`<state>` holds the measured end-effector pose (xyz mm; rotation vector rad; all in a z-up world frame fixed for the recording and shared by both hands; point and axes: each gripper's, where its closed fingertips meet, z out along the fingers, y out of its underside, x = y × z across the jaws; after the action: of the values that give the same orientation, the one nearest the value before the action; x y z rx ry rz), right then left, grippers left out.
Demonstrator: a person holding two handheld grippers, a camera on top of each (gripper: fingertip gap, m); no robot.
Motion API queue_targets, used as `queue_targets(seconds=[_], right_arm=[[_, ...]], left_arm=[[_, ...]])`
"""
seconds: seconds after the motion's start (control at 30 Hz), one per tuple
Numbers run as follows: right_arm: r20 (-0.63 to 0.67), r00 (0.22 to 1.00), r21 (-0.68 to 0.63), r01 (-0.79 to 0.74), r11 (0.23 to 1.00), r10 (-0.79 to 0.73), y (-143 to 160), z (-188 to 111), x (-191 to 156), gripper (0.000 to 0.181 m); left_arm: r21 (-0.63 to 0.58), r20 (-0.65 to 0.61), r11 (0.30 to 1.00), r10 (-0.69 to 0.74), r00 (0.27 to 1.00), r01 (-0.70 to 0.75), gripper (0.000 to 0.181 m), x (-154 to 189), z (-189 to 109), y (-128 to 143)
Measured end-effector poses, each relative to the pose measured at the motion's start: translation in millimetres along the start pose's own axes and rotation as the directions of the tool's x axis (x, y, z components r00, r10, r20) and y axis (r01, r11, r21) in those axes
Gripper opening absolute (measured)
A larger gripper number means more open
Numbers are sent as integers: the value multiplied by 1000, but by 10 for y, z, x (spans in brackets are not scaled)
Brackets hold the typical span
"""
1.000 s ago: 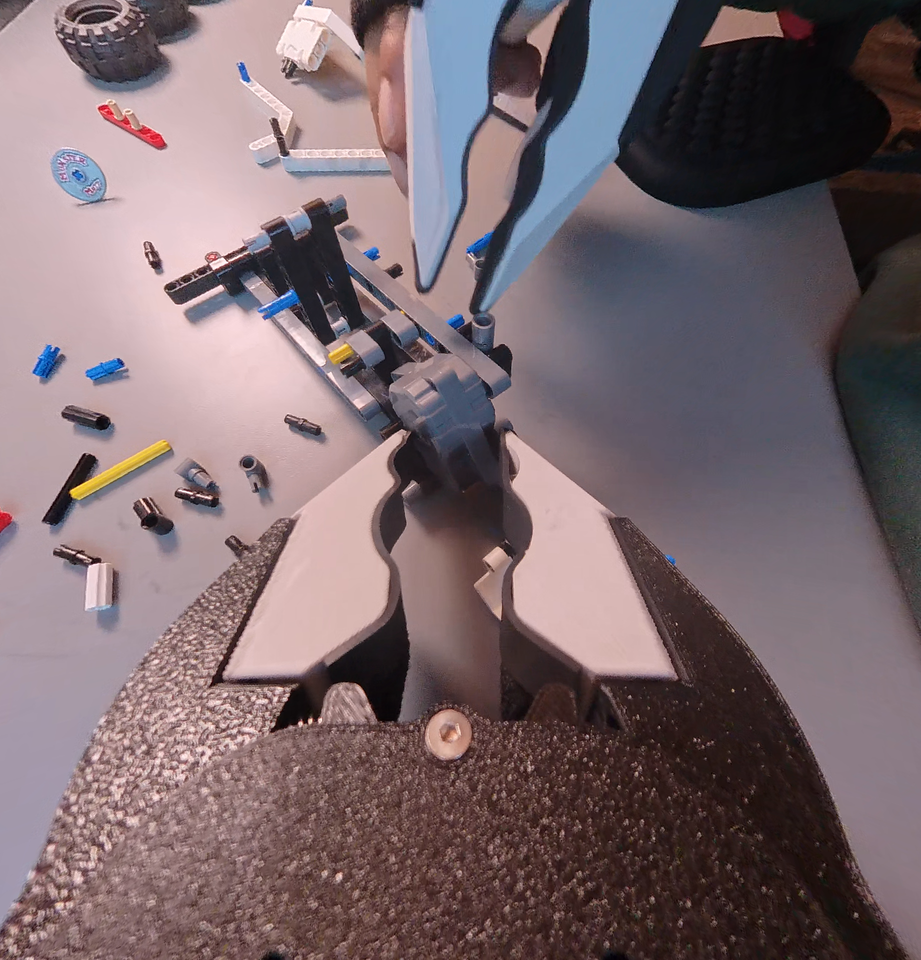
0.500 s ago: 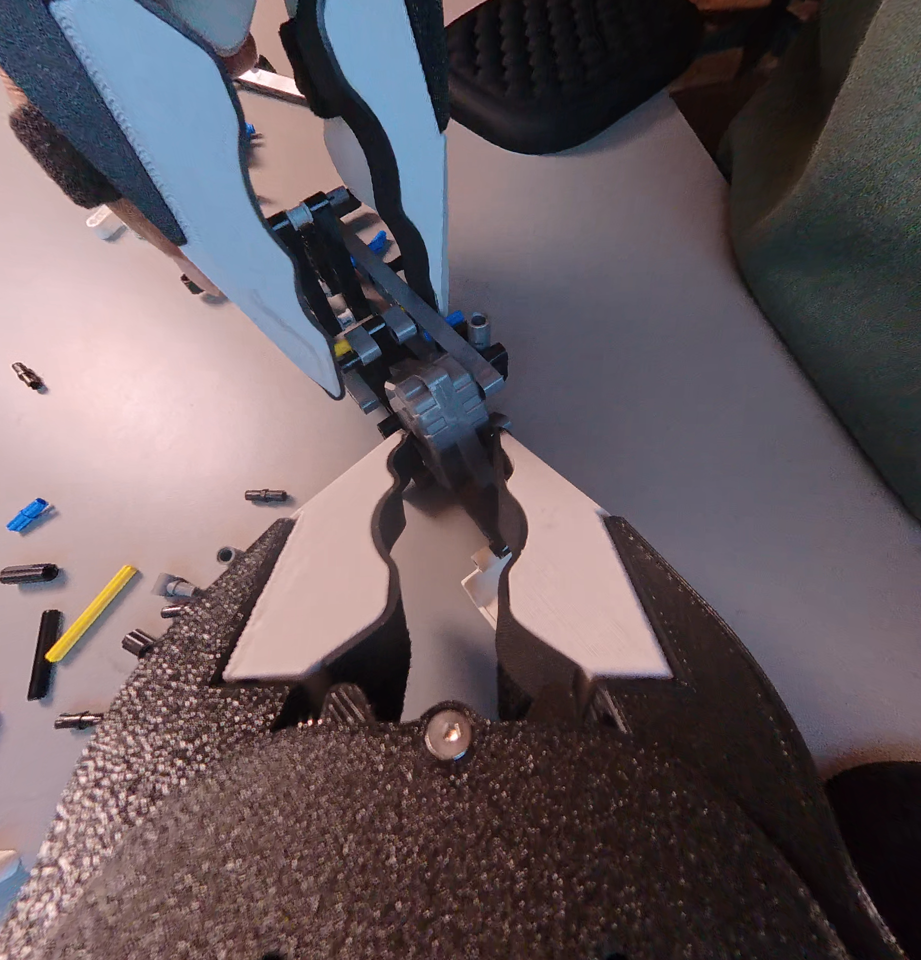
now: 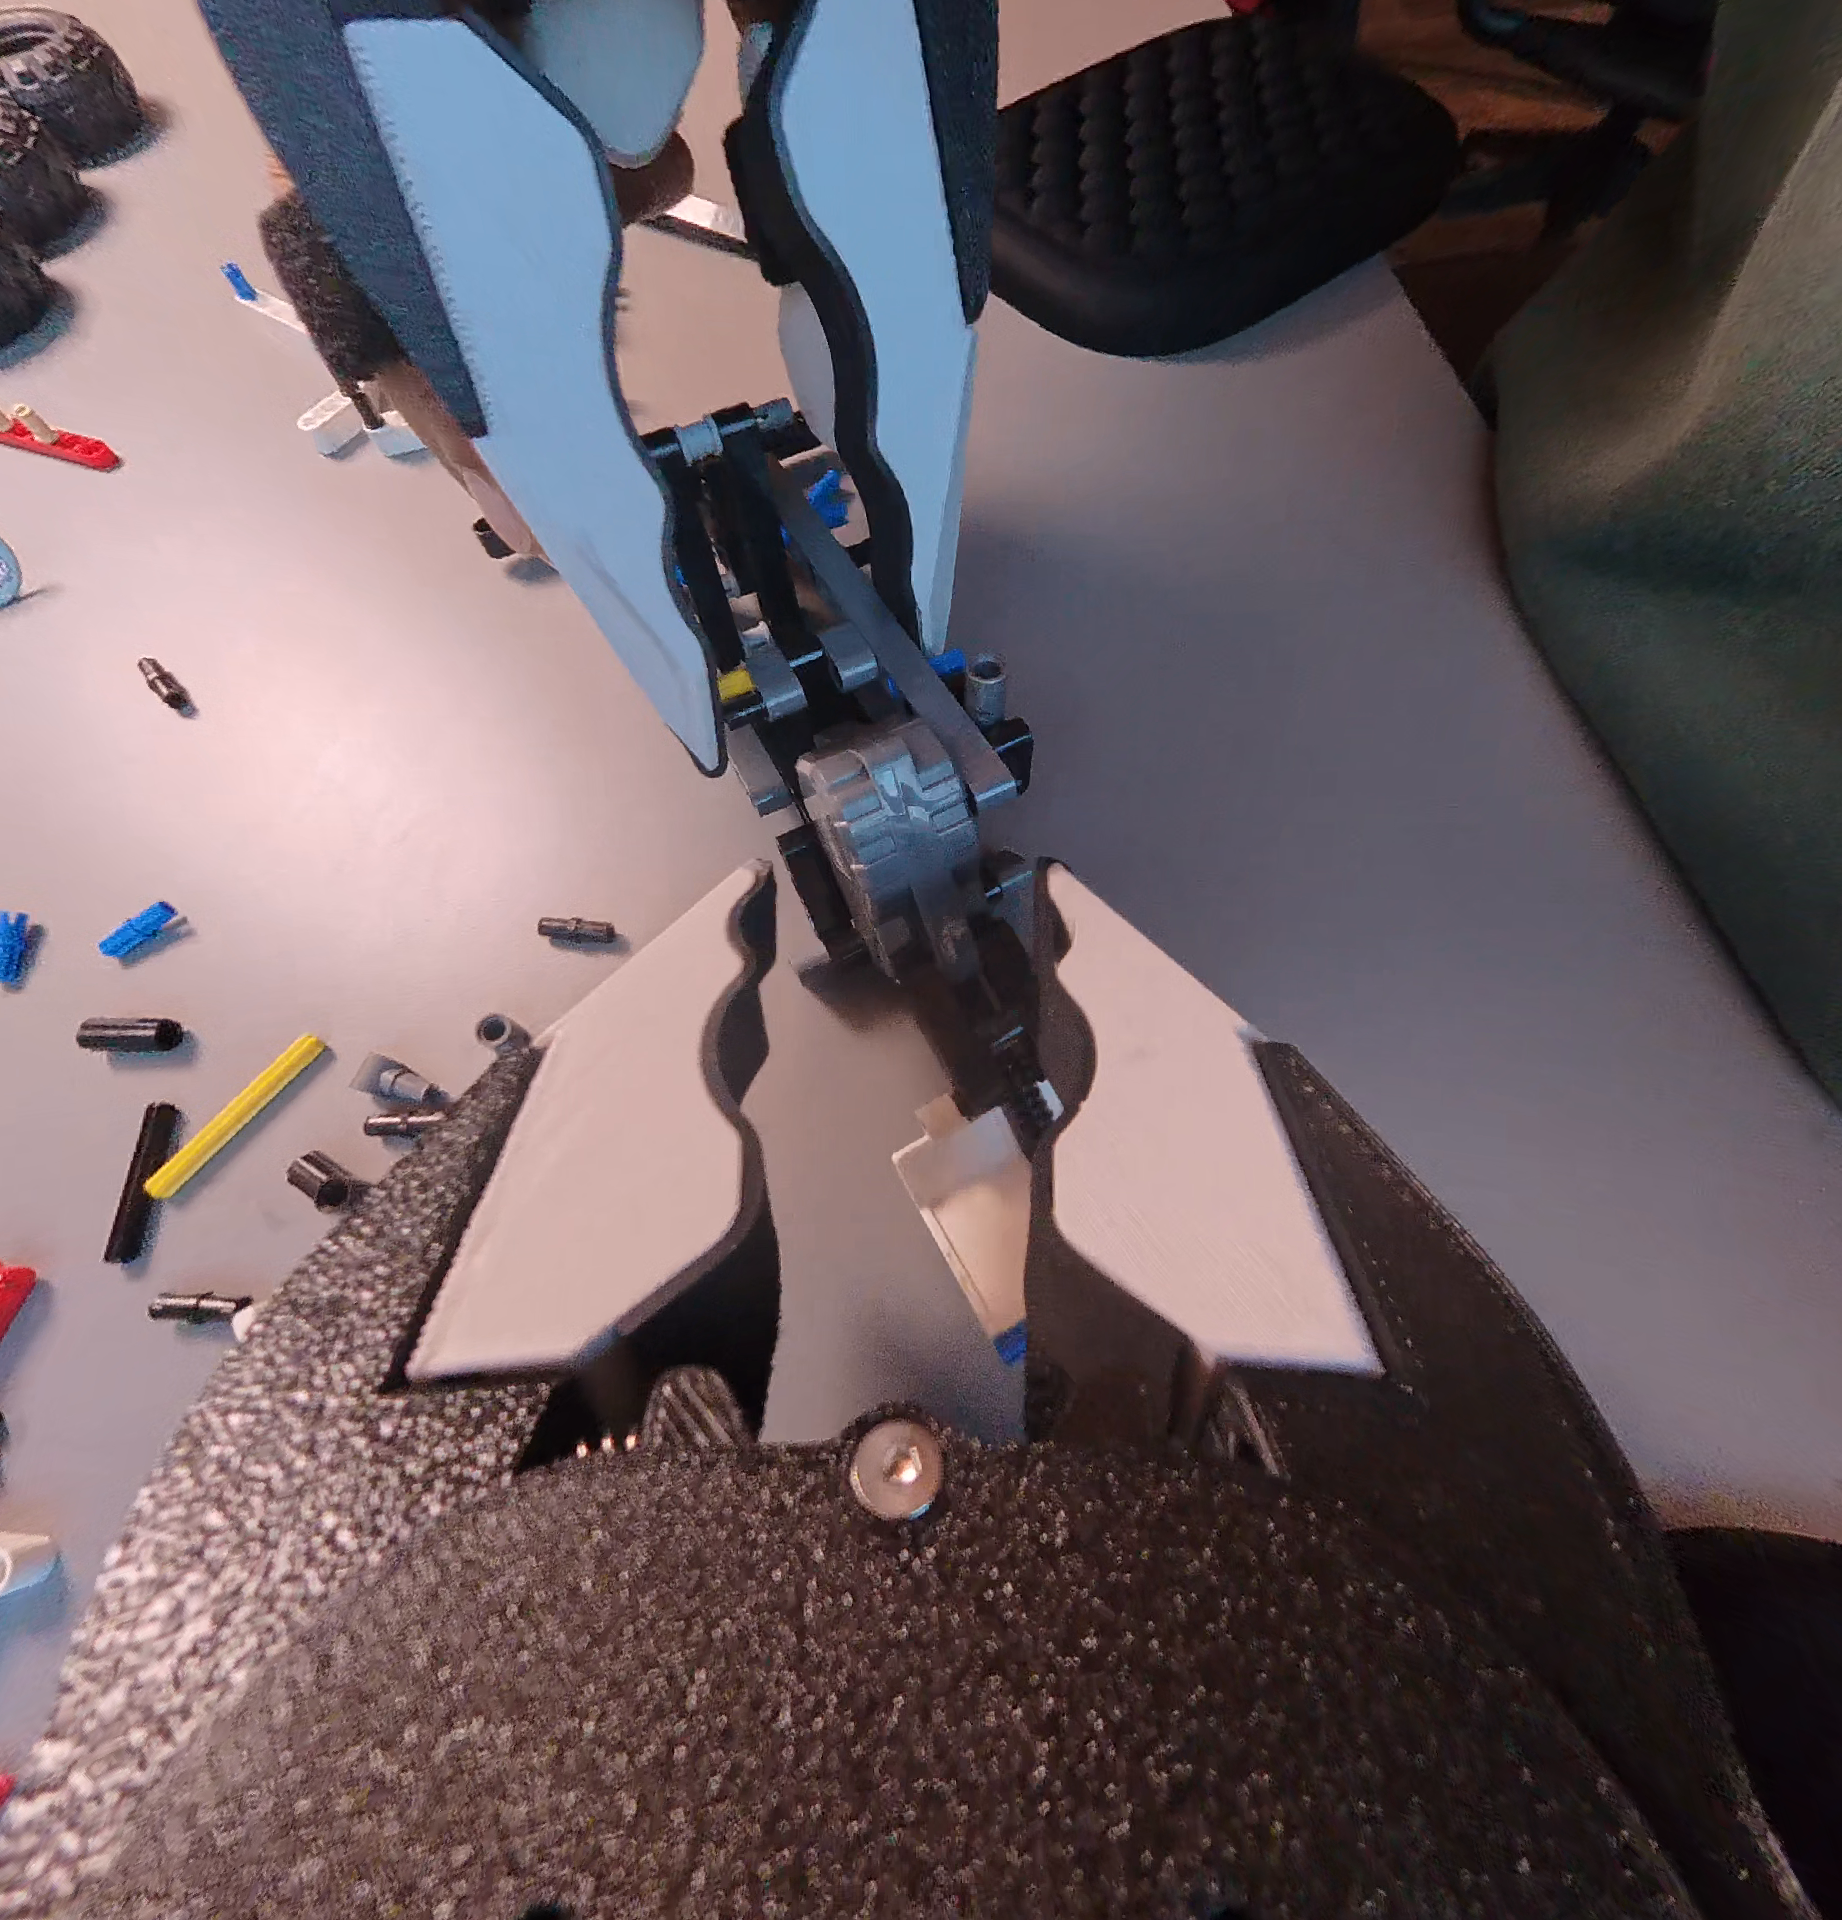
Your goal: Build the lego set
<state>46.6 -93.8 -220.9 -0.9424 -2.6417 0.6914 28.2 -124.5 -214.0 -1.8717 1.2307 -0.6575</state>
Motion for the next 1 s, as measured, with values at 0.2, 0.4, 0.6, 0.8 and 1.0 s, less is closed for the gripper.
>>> queue_targets(seconds=[0.2,0.4,0.6,0.8,1.0], right_arm=[[-77,997,15,-19,1000,20,-14,-67,3,62],[-142,988,44,-57,997,62,24,-23,43,48],[-99,986,160,-119,980,136,10,-23,51,43],[-100,984,248,-119,962,147,6,-35,75,43],[-115,979,277,-130,952,167,1,-41,75,43]], left_arm=[[-12,94,996,-90,991,92,60,12,-376,93],[21,150,966,-259,954,258,76,237,-631,297],[-100,294,948,-263,919,303,95,268,-498,589],[-119,352,939,-265,898,324,73,44,-334,632],[-109,361,966,-182,915,235,65,-6,-450,400]])
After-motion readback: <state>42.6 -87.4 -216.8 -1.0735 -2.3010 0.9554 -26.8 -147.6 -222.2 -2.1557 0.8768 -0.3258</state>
